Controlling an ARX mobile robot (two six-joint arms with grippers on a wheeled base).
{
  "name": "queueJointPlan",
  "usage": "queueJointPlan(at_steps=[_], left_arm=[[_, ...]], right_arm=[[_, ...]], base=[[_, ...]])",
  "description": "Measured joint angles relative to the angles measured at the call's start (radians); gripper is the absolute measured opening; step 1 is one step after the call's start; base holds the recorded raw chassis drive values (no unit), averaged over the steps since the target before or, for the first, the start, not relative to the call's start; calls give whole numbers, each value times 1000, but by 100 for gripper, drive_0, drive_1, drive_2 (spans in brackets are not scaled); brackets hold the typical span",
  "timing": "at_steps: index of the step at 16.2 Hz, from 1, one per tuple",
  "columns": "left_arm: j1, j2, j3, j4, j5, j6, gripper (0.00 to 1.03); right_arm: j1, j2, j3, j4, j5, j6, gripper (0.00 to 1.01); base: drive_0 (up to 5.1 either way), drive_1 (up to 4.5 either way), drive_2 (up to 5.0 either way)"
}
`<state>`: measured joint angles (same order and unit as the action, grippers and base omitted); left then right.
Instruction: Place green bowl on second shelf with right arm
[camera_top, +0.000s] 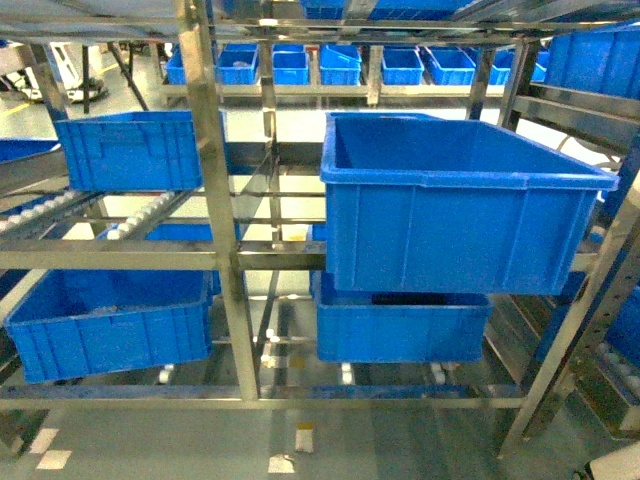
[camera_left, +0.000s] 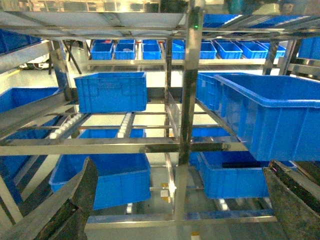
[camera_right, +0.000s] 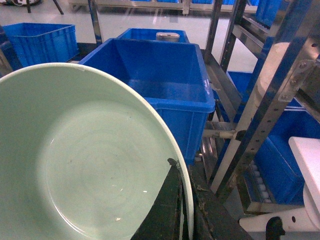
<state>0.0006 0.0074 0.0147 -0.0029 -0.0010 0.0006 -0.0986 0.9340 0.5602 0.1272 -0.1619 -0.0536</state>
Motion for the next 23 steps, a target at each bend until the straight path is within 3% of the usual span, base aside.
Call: queueJointPlan(at_steps=[17,23], left_arm=[[-2,0,0,-1,0,0,98],[-2,0,0,-1,0,0,98]], right_arm=[[4,-4,-1,-1,0,-1,2],[0,-2,-1,0,1,-2,2]], base=[[-505,232,232],[-3,385,-391]])
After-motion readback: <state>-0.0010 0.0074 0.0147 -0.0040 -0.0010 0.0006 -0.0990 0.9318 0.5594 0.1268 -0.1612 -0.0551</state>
